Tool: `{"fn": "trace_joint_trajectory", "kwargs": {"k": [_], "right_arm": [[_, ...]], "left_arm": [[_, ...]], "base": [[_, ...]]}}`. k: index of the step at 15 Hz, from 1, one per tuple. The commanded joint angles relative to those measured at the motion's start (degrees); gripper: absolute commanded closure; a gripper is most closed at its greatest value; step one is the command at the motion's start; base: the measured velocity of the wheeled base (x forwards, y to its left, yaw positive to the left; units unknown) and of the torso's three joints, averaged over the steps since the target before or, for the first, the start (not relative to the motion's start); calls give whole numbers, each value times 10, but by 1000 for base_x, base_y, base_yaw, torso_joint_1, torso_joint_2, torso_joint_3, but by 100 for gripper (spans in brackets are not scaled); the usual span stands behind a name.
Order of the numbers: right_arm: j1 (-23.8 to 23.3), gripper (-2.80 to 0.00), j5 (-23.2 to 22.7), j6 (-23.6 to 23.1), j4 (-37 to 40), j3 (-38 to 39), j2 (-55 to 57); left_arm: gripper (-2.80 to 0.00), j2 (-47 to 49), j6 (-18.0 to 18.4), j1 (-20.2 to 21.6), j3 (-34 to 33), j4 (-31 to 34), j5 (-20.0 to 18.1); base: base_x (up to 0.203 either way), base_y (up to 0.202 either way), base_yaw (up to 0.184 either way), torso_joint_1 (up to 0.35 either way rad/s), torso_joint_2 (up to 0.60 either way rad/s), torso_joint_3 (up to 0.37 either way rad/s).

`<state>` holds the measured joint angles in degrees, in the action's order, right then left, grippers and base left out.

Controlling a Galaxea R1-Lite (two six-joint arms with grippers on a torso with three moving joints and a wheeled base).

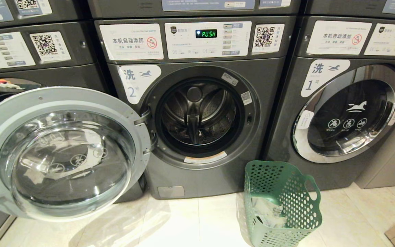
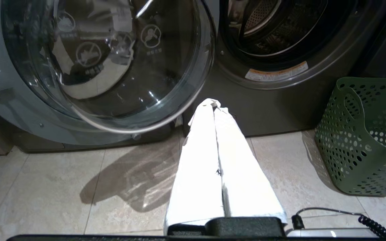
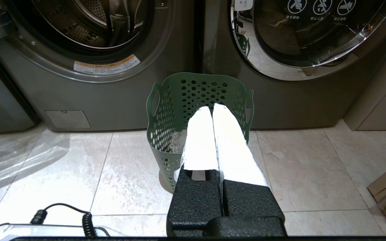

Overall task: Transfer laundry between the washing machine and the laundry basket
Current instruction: Close the washing machine door with the left hand

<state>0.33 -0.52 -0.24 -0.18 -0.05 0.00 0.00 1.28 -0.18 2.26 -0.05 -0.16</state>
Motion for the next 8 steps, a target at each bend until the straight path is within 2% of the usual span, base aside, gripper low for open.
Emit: {"fn": "trace_joint_trajectory", "kwargs": {"k": [1,3,5,8], "right_arm": [[0,0,0,5,0,0,1],[0,0,0,2,0,0,1],[0,0,-1,-3,0,0,1],[0,0,-8,-35,4,0,1]], "left_arm": [[0,6,15,1,64,12,0],[0,61,36,1,194,57,7],[0,179,35,1,291,84,21],[0,439,-24,9,459,102,39]], "base": [[0,0,0,0,0,0],[0,0,0,0,0,0],[0,0,0,0,0,0],[0,0,0,0,0,0]]}}
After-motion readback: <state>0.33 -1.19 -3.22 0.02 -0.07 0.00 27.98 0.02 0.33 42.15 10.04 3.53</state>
